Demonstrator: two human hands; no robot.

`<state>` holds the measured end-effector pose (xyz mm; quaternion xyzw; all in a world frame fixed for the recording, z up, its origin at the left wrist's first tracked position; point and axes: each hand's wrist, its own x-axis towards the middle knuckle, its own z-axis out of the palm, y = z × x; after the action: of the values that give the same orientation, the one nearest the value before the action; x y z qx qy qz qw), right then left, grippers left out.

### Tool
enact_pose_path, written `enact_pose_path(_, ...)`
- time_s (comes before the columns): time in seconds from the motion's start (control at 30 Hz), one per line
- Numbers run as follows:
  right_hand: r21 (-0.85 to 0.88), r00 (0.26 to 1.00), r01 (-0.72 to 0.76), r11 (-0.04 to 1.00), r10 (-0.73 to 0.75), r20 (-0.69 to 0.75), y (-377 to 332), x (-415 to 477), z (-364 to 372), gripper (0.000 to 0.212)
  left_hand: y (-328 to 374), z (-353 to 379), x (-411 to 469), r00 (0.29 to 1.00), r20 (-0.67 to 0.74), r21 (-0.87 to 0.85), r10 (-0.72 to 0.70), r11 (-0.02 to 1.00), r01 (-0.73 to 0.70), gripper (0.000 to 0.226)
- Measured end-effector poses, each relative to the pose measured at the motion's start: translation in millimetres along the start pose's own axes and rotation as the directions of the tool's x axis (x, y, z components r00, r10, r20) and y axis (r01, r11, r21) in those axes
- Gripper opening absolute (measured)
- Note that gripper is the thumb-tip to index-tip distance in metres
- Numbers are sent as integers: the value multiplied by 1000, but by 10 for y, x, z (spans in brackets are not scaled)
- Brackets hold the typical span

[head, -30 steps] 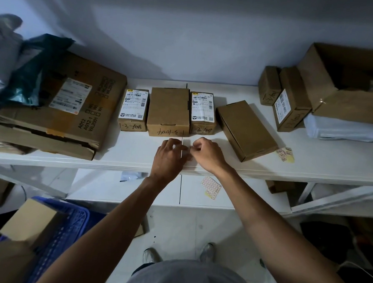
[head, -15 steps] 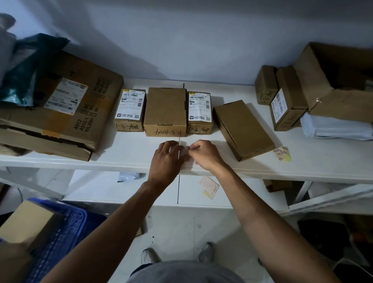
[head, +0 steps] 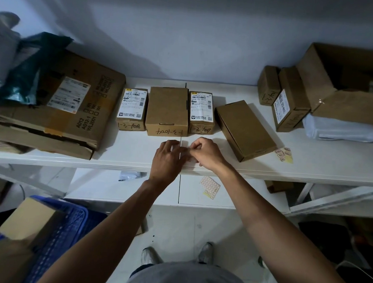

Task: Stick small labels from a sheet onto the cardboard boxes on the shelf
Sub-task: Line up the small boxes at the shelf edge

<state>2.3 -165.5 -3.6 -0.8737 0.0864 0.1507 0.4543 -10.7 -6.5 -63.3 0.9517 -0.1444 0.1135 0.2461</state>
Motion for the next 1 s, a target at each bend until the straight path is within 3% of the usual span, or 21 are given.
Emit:
enact_pose_path(0.23, -71, 996, 88, 994, -88, 3, 51, 16, 12, 10, 61, -23, 9, 999, 1, -5, -39, 999, 39, 19)
enact_pose_path(0.4, -349, 974, 215, 912, -225, 12, 138, -33, 9, 23, 81, -22, -3, 998, -12, -14, -55, 998, 55, 20)
enact_pose_path(0.57, -460, 952, 279, 843, -305, 19, 194, -47, 30, 20, 90, 11, -30, 996, -26, -21, -91, 996, 90, 22)
enact_pose_path(0.73, -472, 951, 276, 837, -309, 6, 212, -29, 45, 14, 84, 16, -30, 995, -40, -38, -96, 995, 94, 20)
enact_pose_path(1.0, -323, 984, 167, 932, -177, 0, 165, 13, 11, 4, 125, -12, -23, 994, -71, -56, -83, 995, 79, 13)
